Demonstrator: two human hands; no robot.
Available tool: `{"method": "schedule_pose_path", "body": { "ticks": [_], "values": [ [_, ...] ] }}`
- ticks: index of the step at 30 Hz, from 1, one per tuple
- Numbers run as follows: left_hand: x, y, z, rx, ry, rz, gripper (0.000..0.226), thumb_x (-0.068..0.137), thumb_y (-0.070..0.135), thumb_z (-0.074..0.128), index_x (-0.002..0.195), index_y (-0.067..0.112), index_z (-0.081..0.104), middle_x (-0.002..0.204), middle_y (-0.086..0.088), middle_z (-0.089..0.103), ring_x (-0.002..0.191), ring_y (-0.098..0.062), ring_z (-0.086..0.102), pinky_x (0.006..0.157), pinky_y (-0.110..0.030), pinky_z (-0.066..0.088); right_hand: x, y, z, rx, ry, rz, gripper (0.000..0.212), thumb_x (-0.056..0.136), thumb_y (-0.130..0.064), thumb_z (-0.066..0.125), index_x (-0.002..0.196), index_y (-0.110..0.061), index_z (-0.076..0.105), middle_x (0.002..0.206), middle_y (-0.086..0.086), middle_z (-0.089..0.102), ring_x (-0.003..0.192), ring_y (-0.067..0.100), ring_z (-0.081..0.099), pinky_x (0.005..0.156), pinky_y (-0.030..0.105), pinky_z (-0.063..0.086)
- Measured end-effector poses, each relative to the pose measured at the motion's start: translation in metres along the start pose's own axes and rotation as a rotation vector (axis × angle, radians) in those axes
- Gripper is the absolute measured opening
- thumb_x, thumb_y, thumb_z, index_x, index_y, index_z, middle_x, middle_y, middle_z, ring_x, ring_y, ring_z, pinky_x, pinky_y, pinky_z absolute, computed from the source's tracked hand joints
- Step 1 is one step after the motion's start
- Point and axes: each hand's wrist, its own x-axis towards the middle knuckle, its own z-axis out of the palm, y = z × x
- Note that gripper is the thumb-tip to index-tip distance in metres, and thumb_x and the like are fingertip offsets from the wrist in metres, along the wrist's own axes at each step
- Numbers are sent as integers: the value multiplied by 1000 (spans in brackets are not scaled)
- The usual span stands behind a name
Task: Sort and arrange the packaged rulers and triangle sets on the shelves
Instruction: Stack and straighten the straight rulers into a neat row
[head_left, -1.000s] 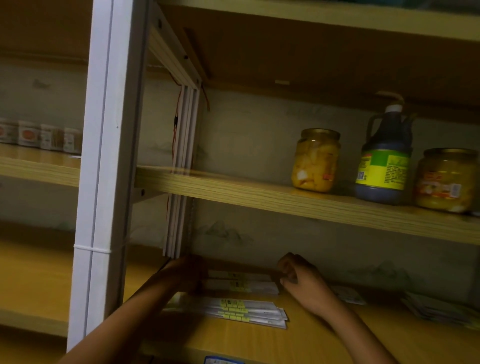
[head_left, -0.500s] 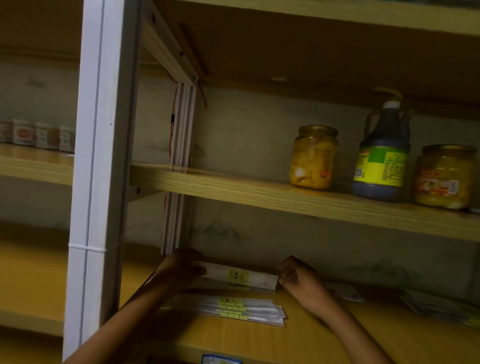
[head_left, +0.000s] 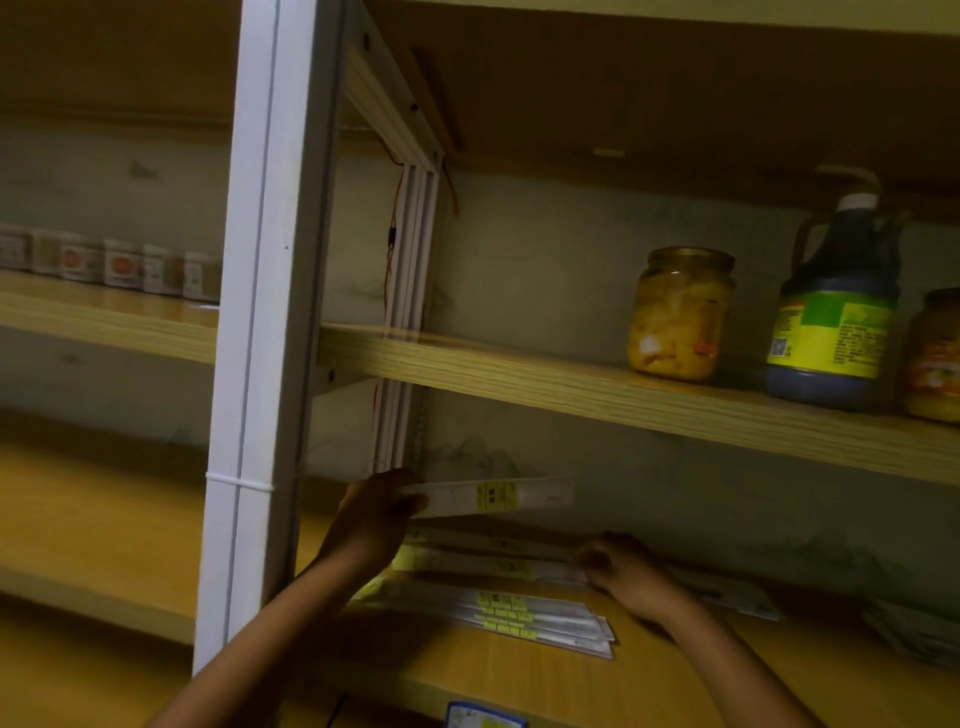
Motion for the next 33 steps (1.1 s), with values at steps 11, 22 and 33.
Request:
{"method": "schedule_pose_path", "body": {
  "ticks": [11,22,33],
  "values": [
    [-5,4,-6,-62,-23,33,15,95,23,55,86,33,62,87,6,65,82,-9,61,65,-24,43,-9,-10,-9,123,125,-65,4,90,-29,65,92,-28,62,96,-8,62,88,4,58,70,17,44],
    [-35,-12,3,-232,-71,40,18,99,28,46,102,33,62,100,10,65,92,-3,62,75,-21,47,-29,5,-14,640,553,20,7,93,-14,63,94,-9,67,90,5,68,84,18,65,54,13,46],
    [-41,-27,11,-159,-116,26,15,98,29,46,100,32,60,103,7,62,95,-8,60,77,-26,48,-37,-7,-14,787,455,27,9,92,-10,64,100,-5,64,92,5,67,76,15,67,52,17,55]
  ]
}}
